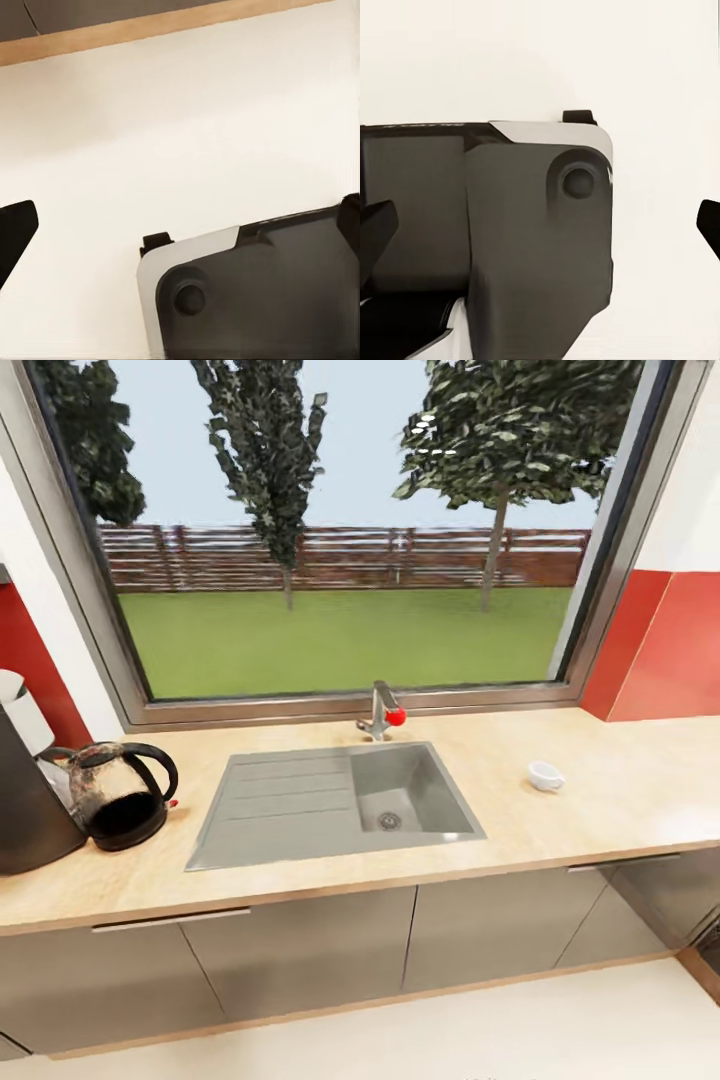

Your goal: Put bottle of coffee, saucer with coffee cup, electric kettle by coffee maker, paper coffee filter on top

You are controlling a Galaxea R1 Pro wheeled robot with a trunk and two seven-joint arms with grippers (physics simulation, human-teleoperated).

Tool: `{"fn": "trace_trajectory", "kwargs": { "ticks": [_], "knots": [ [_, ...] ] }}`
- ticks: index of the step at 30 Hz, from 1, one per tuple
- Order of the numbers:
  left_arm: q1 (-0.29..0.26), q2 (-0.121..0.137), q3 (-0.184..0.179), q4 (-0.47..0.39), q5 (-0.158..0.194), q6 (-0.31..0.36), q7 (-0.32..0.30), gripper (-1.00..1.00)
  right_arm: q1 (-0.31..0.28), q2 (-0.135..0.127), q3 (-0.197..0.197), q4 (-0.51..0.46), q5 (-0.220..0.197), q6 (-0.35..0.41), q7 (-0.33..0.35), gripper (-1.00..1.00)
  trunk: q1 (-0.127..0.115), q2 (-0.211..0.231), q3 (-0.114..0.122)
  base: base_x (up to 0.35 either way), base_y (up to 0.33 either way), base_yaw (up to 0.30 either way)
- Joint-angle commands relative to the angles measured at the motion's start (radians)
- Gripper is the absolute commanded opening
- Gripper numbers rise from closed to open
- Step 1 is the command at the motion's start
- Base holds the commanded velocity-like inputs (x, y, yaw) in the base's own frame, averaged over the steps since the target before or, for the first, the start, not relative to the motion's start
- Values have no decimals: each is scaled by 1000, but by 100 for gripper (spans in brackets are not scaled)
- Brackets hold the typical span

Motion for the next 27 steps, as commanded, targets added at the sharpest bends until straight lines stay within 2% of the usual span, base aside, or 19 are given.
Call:
{"fn": "trace_trajectory", "kwargs": {
  "ticks": [1,6,10,12,18,27],
  "knots": [
    [0,2,9,20,-10,-5,-3,100,0,0,4,-2,-7,5,-3,100,1,-2,-1,0,0,-238],
    [0,9,9,106,-10,-5,40,100,0,0,4,-2,-8,6,-3,100,1,-2,5,0,0,-230],
    [9,7,6,153,-10,-5,158,100,0,0,6,-2,-7,5,-3,100,1,-2,10,0,0,-206],
    [12,3,6,169,-9,-5,242,100,0,0,6,-2,-6,5,-3,100,1,-2,13,0,0,-185],
    [15,-5,9,219,-8,-5,388,100,-1,0,6,-2,-6,6,-3,100,1,-2,22,0,0,-168],
    [18,-6,9,251,-7,-3,420,100,-1,-1,6,-2,-6,5,-3,100,1,-2,35,3,-1,-159]
  ]
}}
